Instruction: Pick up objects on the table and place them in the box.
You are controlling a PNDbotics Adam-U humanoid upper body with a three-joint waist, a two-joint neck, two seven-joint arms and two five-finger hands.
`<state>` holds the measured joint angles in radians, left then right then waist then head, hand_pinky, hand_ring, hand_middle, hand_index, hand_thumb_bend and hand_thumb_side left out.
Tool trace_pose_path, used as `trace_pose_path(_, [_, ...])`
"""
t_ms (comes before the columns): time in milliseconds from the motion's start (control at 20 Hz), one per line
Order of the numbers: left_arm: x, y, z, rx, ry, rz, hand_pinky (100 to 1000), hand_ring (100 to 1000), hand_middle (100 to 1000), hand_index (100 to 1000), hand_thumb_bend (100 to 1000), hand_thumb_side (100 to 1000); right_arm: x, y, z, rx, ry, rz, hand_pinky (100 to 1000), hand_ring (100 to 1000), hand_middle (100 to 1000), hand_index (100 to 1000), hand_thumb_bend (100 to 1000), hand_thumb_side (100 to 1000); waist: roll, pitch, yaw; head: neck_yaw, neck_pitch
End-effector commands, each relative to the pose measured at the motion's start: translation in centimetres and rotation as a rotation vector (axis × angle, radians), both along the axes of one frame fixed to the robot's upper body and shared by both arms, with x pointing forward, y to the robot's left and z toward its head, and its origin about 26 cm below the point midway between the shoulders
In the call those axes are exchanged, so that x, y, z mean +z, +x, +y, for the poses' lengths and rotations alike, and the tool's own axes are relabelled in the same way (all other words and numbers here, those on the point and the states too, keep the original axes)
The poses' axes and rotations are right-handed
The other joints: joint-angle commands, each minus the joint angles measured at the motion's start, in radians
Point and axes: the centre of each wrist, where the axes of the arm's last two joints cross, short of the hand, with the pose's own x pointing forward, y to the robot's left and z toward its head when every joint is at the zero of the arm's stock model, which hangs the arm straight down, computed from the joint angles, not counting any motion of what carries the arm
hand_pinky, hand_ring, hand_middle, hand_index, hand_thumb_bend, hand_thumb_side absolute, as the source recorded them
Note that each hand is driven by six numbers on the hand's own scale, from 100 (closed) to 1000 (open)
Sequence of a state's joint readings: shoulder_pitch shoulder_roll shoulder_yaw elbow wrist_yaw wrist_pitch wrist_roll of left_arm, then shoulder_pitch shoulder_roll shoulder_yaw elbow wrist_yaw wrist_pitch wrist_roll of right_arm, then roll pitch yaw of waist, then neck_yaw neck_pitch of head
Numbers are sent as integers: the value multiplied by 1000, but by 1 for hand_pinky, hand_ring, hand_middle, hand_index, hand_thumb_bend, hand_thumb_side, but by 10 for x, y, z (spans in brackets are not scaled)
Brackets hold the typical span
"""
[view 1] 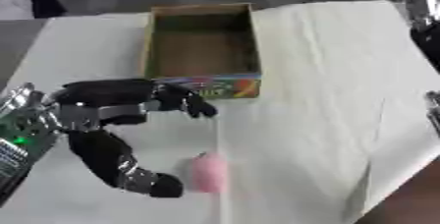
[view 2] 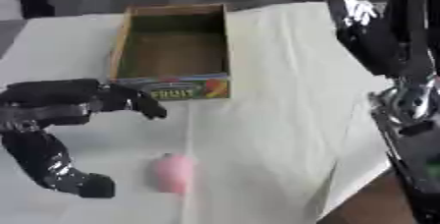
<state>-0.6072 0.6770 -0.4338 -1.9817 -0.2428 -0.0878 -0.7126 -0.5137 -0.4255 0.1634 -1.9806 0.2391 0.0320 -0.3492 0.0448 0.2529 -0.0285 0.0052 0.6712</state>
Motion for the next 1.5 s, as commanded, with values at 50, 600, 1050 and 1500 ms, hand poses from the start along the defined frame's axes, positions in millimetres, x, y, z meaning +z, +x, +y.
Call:
trace_pose_path(50, [7, -4, -1, -19, 33, -88, 901, 919, 897, 961, 591, 799, 8, -4, -1, 0, 10, -30, 579, 831, 541, 805, 451, 742, -1, -16, 2, -1, -4])
trace_pose_path(600, [2, -5, -8, -33, 159, -135, 886, 909, 857, 958, 553, 803, 7, -3, -3, -9, 21, -37, 578, 828, 538, 799, 451, 741, 1, -12, 1, -8, 28])
trace_pose_path(1050, [0, -5, -13, -19, 167, -118, 874, 899, 841, 955, 534, 807, 5, -4, -8, -26, 55, -54, 575, 823, 535, 797, 453, 738, 3, 4, 1, -1, 85])
trace_pose_path(1500, [1, 3, -19, 7, 144, -183, 866, 897, 826, 956, 449, 752, -1, -4, -15, -54, 65, -46, 572, 820, 529, 791, 453, 738, 7, 12, 8, 5, 79])
